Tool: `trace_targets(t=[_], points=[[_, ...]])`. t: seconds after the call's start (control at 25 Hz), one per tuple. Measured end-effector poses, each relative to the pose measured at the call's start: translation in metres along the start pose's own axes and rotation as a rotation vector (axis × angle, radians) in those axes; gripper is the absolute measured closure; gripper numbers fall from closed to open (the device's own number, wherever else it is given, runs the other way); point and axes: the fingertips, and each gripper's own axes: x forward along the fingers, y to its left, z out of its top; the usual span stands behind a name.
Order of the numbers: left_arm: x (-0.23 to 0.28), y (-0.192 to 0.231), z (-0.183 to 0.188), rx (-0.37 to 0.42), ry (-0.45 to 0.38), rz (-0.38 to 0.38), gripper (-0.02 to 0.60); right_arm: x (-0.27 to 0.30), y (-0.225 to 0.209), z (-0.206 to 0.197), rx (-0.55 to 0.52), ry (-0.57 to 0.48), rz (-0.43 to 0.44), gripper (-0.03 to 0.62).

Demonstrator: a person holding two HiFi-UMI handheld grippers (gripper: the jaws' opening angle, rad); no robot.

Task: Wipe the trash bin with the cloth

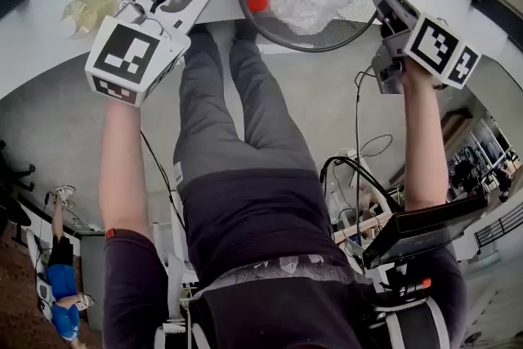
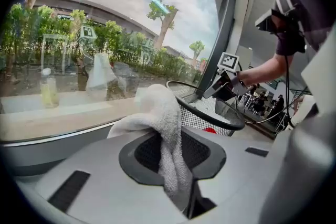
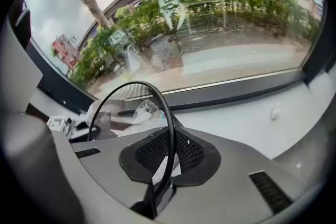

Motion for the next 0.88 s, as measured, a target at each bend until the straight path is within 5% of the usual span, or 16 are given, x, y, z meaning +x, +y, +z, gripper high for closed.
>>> trace_targets(t=[0.2, 0.52, 0.72, 0.88], points=[[-0.004, -0.012, -0.017, -0.014, 0.036, -0.028, 0.515, -0.016, -0.010, -0.037, 0.432, 0.027, 0.032, 0.552], [-0.052, -0.045, -0.060, -0.012, 0.119, -0.083, 0.515, -0.034, 0.090, -0.125, 0.842, 0.103, 0.294, 0.546], [-0.007, -0.080, -0.060, -0.096, 0.116, -0.128, 0.515, -0.035, 0.067, -0.127, 0.851, 0.124, 0.285, 0.545], [0.000, -0.075, -0.065, -0.092, 0.132, -0.124, 0.515, -0.036, 0.041, -0.104, 0.482, 0.098, 0.181, 0.470]])
